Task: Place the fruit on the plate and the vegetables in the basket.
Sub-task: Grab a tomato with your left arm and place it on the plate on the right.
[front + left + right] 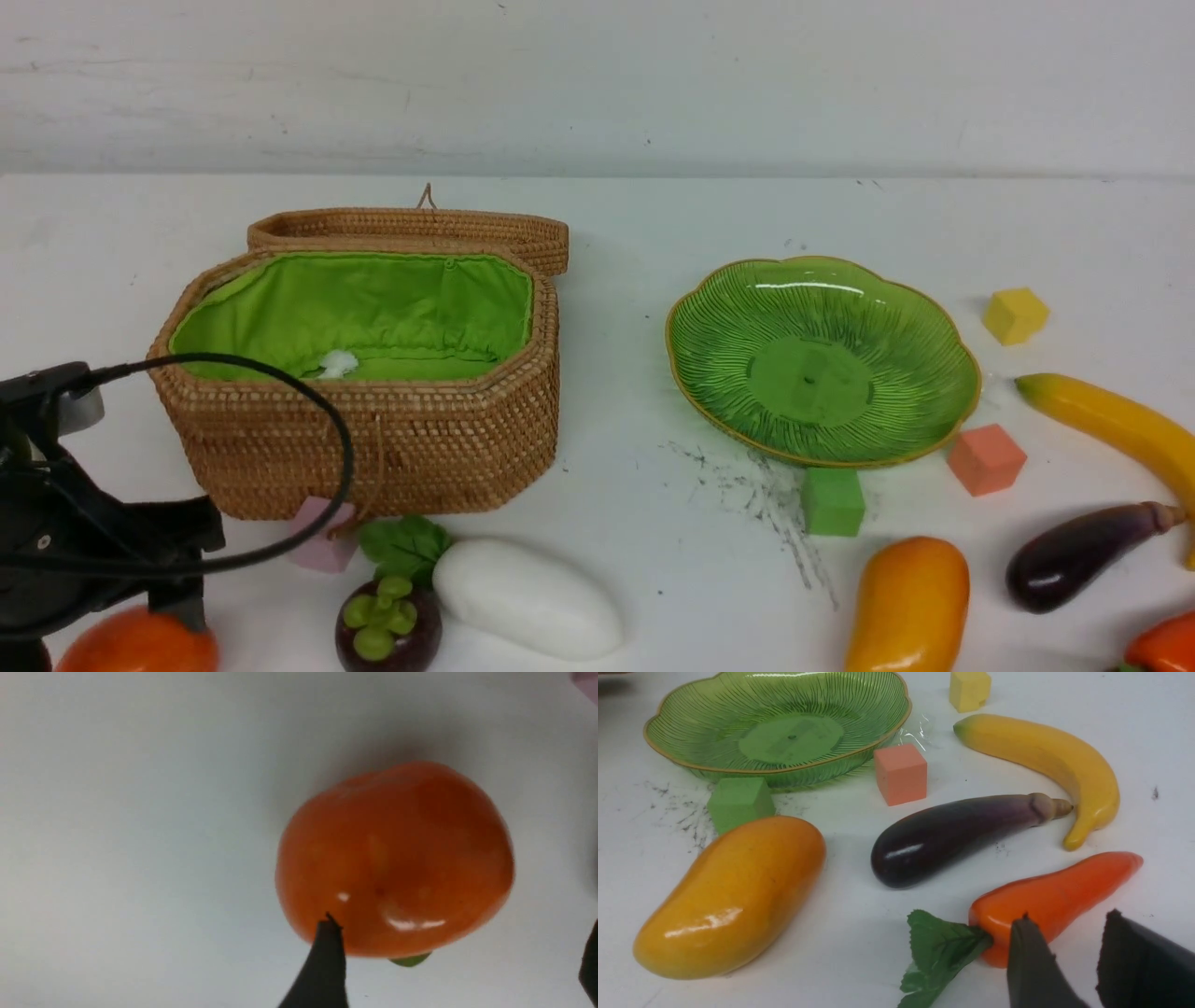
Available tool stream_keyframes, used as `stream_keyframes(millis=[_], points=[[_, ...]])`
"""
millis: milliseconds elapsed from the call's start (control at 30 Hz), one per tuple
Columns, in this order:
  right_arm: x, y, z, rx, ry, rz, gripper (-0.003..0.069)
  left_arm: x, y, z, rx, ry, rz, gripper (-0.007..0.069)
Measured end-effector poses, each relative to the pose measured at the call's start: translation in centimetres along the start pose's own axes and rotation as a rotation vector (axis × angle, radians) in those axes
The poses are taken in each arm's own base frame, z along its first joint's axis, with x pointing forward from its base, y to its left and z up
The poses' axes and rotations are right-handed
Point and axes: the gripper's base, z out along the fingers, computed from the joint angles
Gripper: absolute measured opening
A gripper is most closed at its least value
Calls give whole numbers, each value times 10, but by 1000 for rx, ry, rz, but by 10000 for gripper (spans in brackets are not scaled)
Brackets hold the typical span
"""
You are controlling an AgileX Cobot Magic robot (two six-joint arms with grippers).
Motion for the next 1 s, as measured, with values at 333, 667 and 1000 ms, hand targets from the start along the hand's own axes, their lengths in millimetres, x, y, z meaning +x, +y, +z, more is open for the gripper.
stream_keyframes(millis=[333, 667, 1000], points=[[0, 0, 0, 0, 0, 0, 243, -14, 4, 61, -165, -33, -14, 636], [0, 0, 0, 0, 0, 0, 243, -19, -1, 78, -145, -37, -5, 498], [0, 0, 0, 0, 0, 0, 243, -32, -1, 23, -137, -93, -43, 518]])
